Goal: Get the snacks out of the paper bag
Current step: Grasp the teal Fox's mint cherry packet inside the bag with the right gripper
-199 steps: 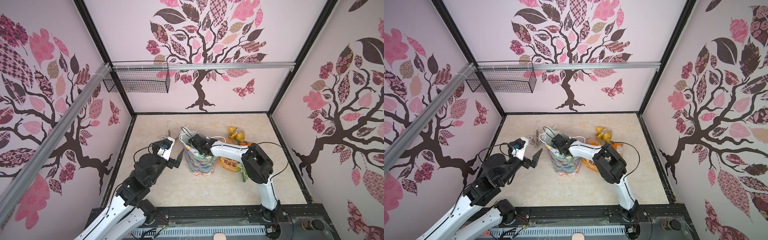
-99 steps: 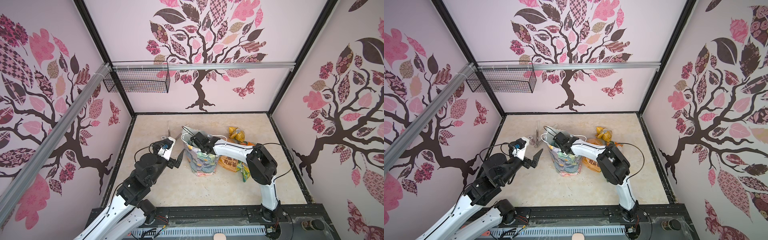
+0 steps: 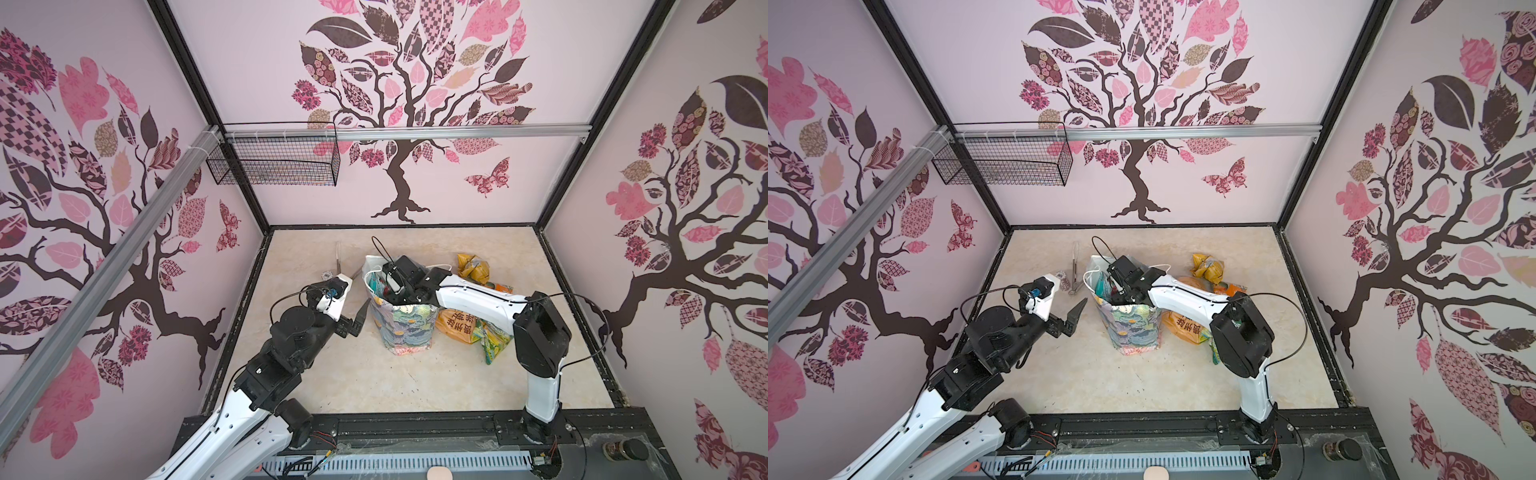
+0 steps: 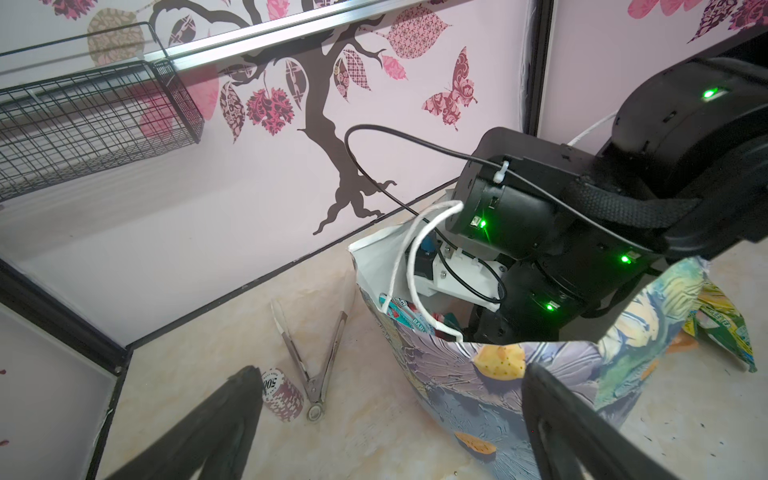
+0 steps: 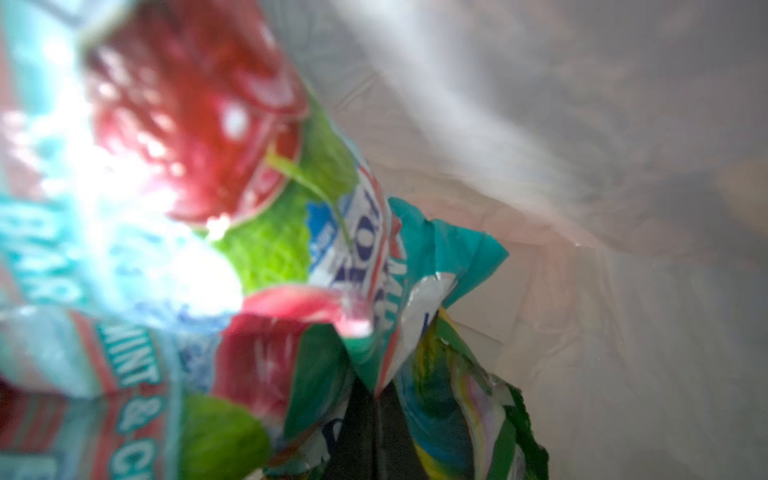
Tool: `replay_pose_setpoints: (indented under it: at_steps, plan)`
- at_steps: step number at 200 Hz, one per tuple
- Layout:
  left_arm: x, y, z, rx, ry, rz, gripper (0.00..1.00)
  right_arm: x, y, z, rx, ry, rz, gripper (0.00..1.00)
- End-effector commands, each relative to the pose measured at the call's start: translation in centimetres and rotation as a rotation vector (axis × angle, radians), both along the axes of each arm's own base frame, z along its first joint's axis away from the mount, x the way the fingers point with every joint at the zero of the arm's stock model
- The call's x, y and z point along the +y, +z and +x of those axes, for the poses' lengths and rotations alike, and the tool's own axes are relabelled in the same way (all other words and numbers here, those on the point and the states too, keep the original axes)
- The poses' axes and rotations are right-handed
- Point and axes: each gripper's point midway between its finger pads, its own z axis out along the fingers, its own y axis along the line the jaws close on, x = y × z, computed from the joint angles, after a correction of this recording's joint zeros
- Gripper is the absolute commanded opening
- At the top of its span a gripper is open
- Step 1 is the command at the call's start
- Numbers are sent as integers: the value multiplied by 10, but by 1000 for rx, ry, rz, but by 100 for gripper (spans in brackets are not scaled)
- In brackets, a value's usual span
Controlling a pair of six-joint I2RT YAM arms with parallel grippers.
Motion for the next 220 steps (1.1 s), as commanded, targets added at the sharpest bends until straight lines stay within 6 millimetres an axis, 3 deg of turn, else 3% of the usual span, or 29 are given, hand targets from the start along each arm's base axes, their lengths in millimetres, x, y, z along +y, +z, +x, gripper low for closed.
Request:
replay_pose_setpoints:
  at_steps: [1,40,141,183,220]
  plan:
    - [1,10,-1,-25,-2,-20,99,9,70,8,-95,-7,133,2]
    - [-1,9,0,-18,-10,-18,98,8,84,10,-128,-14,156,2]
    - [-2,10,-1,-21,-15,-22,98,7,152,6,-222,-22,301,3]
    - [-5,8,-1,-13,-29,-18,98,7,135,9,-208,-23,266,4]
    - [-30,-2,-6,29,-158,-10,99,17,119,1,-131,-23,320,3]
